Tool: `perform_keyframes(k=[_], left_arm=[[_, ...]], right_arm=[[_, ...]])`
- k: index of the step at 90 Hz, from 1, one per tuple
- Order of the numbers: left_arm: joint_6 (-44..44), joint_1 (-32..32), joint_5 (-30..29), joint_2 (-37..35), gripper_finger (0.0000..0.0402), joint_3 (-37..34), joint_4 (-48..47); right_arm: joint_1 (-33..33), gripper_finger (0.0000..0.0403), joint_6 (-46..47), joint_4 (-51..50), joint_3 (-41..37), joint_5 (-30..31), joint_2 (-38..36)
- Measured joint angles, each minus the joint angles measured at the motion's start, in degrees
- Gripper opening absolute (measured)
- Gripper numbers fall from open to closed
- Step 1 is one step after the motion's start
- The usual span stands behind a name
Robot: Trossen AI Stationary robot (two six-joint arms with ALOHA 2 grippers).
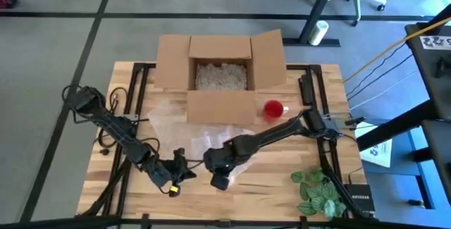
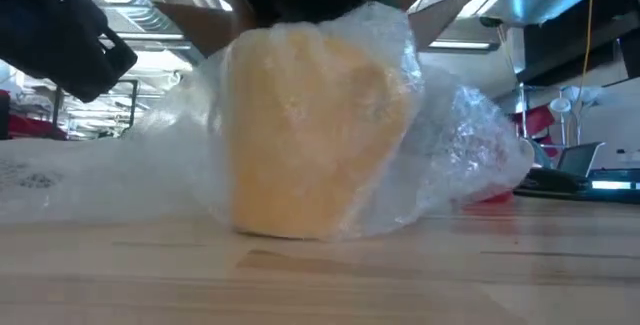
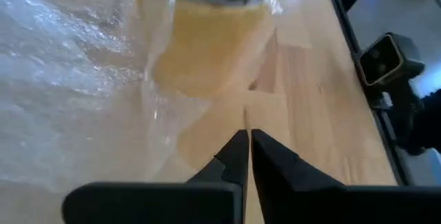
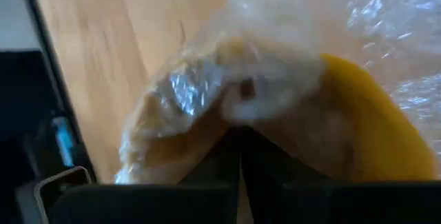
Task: Wrap mug
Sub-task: Wrap the yellow mug using the bubble wrap
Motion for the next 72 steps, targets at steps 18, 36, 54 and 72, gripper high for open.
perform_keyframes(k=[18,36,54,72], left_arm=[[-1.04,-0.04,1.89,0.19,0.0,0.0,0.21],[-0.96,-0.39,4.16,1.48,0.0,-0.01,2.24],[0.46,0.27,7.96,5.2,0.0,0.07,8.13],[-2.55,3.79,21.31,13.35,0.0,0.07,16.54]], right_arm=[[0.11,0.0,-5.88,-4.64,1.15,-3.05,1.44],[0.73,0.0,-14.97,-10.06,0.93,-4.6,0.51],[1.33,0.0,-24.89,-17.93,0.79,-4.58,-0.22],[1.21,0.0,-25.24,-20.68,0.79,-4.37,-0.24]])
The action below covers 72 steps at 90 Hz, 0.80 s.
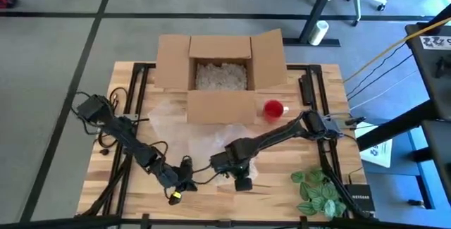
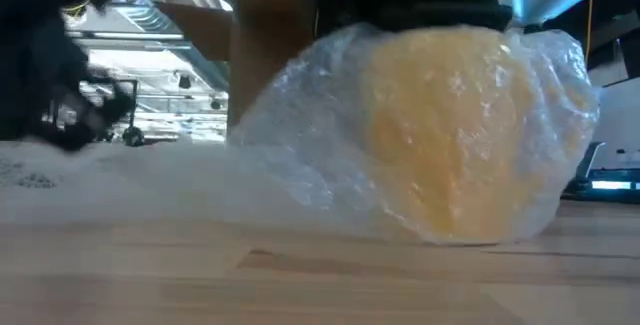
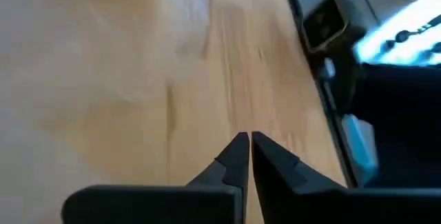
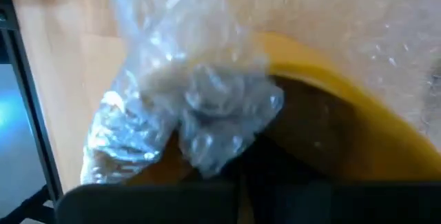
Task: Wrap mug
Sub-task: Wrap the yellow mug using the bubble wrap
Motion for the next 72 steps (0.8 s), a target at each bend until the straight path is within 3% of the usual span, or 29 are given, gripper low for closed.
perform_keyframes(k=[7,13,36,55,72], left_arm=[[-0.22,1.41,1.45,3.17,0.0,0.0,4.42],[-0.01,2.34,-1.16,5.42,0.0,0.06,6.82],[2.41,5.63,-7.71,8.55,0.0,0.86,4.19],[15.4,5.54,-23.68,8.85,0.0,0.52,4.88],[23.71,5.69,-25.32,9.05,0.0,0.33,15.67]], right_arm=[[0.0,0.0,0.0,0.84,0.0,0.31,-0.07],[0.02,0.0,0.02,2.18,0.0,0.36,-0.07],[0.41,0.0,0.41,6.56,0.0,-0.77,-0.11],[0.53,0.0,0.85,7.5,0.0,-1.17,-0.17],[1.15,0.0,0.78,11.07,0.14,-2.2,-0.5]])
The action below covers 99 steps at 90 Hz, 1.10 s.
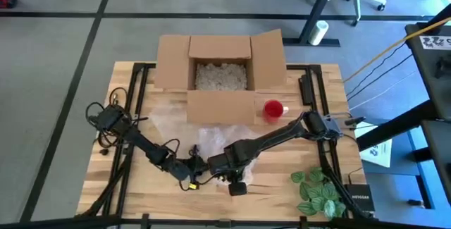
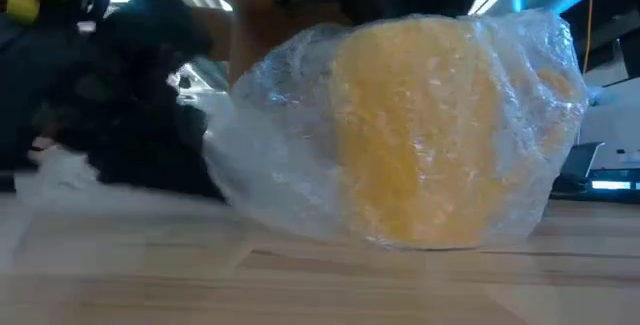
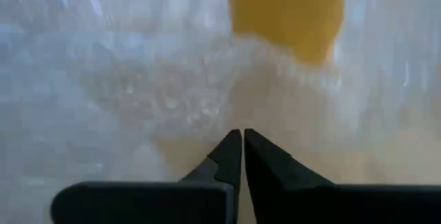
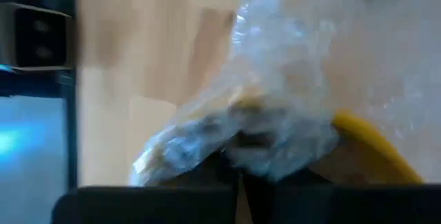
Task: Wrap mug
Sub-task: Wrap the yellow mug using the bubble wrap
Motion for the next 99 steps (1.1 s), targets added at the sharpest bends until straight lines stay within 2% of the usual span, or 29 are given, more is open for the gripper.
perform_keyframes(k=[17,28,50,99], left_arm=[[4.22,0.13,0.48,-0.09,0.0,0.1,12.59],[5.95,0.02,3.6,-0.11,0.0,0.17,16.86],[3.38,-0.22,6.33,-0.15,0.0,0.23,17.04],[3.38,-1.4,6.38,-0.28,0.0,0.3,17.02]], right_arm=[[0.01,0.0,-0.1,1.6,-0.03,-0.04,0.13],[0.0,0.0,-0.1,1.69,-0.03,-0.04,0.13],[0.0,0.0,1.23,1.84,-0.03,0.0,0.13],[0.0,0.0,5.41,0.51,-0.03,0.78,-3.94]])
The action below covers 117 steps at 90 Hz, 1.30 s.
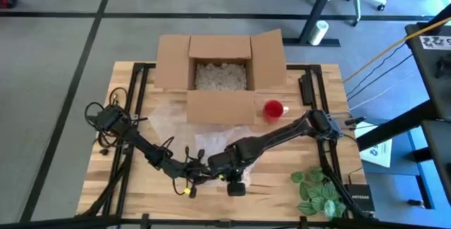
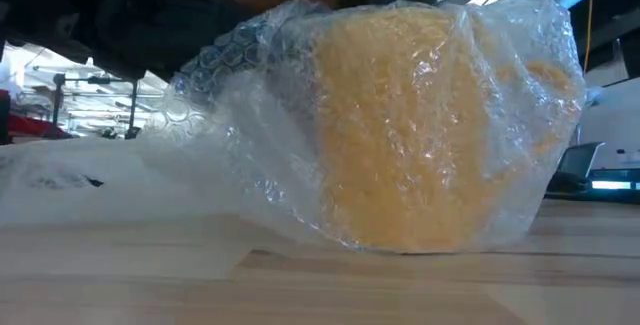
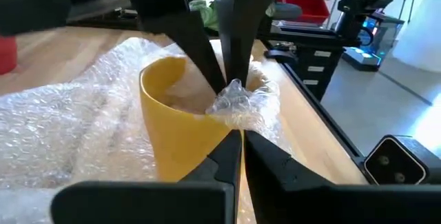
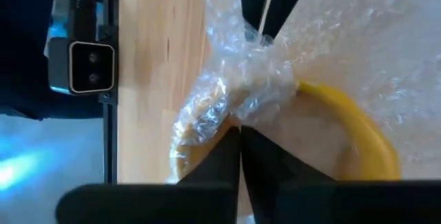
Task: Wrap mug
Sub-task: Wrap the yellow mug using the bubble wrap
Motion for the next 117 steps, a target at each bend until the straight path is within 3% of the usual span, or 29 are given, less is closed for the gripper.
perform_keyframes(k=[33,70,89,117], left_arm=[[0.01,0.0,-0.04,0.0,0.0,0.0,-2.01],[0.41,0.0,-0.02,-0.61,0.0,0.0,-4.01],[-0.23,0.26,0.02,-0.68,0.0,0.0,-3.96],[-2.2,0.12,1.43,-0.68,0.0,0.0,-3.12]], right_arm=[[1.97,0.0,7.6,-4.67,0.0,7.67,-6.69],[17.85,0.0,29.14,-3.76,-0.03,24.71,-10.46],[24.53,0.0,40.3,7.79,-6.16,38.32,-10.4],[22.79,0.0,44.22,32.88,-26.44,38.9,-10.31]])
